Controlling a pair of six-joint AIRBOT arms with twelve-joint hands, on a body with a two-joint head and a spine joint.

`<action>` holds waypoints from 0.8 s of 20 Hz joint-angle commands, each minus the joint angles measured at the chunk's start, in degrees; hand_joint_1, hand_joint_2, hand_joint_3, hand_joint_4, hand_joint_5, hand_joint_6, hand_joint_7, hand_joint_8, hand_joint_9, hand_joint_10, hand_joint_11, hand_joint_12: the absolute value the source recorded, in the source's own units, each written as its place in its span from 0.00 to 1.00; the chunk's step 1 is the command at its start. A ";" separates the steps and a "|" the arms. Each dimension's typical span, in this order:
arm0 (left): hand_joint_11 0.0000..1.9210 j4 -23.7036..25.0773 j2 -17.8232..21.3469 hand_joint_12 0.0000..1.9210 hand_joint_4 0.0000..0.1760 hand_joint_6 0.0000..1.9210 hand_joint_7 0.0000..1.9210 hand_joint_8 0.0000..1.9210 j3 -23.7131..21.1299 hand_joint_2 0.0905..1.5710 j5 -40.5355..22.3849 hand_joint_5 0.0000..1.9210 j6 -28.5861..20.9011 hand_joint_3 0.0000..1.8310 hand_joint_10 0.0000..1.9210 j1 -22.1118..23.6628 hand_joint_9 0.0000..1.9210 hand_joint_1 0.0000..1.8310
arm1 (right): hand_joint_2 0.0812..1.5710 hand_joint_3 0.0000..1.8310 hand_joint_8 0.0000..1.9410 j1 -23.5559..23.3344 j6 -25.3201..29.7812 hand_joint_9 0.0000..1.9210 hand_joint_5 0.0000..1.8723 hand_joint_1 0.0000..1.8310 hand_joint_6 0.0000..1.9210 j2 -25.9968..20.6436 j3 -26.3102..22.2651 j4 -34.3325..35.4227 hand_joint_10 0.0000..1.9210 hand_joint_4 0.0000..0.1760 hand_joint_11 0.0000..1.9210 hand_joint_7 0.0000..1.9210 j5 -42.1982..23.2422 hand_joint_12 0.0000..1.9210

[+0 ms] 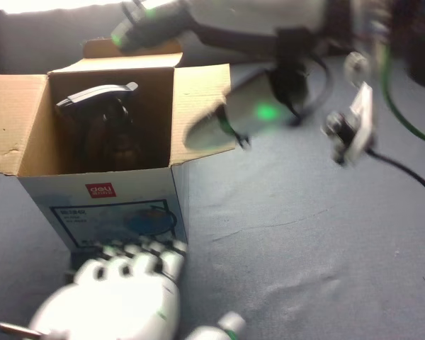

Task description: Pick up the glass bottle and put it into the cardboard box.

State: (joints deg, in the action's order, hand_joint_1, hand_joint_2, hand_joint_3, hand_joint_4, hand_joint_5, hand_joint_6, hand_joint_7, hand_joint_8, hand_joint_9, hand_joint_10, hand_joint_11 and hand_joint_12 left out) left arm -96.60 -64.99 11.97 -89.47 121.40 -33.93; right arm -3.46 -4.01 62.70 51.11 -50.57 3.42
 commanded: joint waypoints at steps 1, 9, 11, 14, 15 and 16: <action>0.00 4.52 0.25 0.00 0.00 0.01 0.01 0.01 -0.76 0.80 -5.81 0.01 -0.02 0.00 0.00 1.75 0.00 0.00 | 0.61 0.00 0.00 -1.47 2.41 0.19 0.17 0.34 0.08 -2.19 -2.20 0.24 0.09 0.00 0.00 0.23 0.03 0.56; 0.00 0.16 1.87 0.35 0.00 0.02 0.18 0.01 -5.21 0.81 -8.83 0.17 1.87 0.00 0.01 6.10 0.14 0.00 | 0.75 0.00 0.02 -1.42 13.13 0.28 0.27 0.12 0.20 -12.61 -11.37 0.16 0.21 0.00 0.00 0.37 13.38 0.72; 0.00 -0.42 1.79 0.47 0.00 0.04 0.26 0.02 -5.78 0.82 -9.17 0.24 3.28 0.00 0.02 7.90 0.18 0.00 | 0.75 0.00 0.06 0.39 17.81 0.29 0.25 0.12 0.45 -14.00 -12.05 0.15 0.47 0.00 0.06 0.45 15.19 0.84; 0.00 -0.78 1.69 0.57 0.00 0.05 0.32 0.03 -6.11 0.83 -9.18 0.28 4.02 0.00 0.04 9.71 0.24 0.00 | 0.76 0.00 0.25 0.87 20.43 0.31 0.29 0.12 0.54 -14.28 -12.46 0.16 0.60 0.00 0.13 0.43 18.31 0.90; 0.00 -1.83 1.69 0.61 0.00 0.06 0.34 0.04 -6.05 0.83 -9.18 0.30 4.94 0.00 0.05 10.92 0.27 0.00 | 0.77 0.00 0.38 0.86 20.73 0.32 0.32 0.12 0.57 -14.27 -12.48 0.16 0.65 0.00 0.16 0.41 19.25 0.92; 0.03 -2.62 1.68 0.66 0.00 0.14 0.41 0.09 -5.90 0.84 -9.18 0.34 6.04 0.00 0.13 11.97 0.32 0.00 | 0.78 0.00 0.54 0.85 20.95 0.36 0.37 0.13 0.63 -14.26 -12.48 0.16 0.75 0.00 0.23 0.43 19.72 0.97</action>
State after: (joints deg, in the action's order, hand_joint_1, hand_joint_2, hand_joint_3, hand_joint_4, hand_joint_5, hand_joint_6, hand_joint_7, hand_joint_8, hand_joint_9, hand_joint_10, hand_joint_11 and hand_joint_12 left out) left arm -103.98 -63.31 6.00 -96.25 127.63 -22.04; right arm -1.87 16.32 48.69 38.94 -48.95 26.17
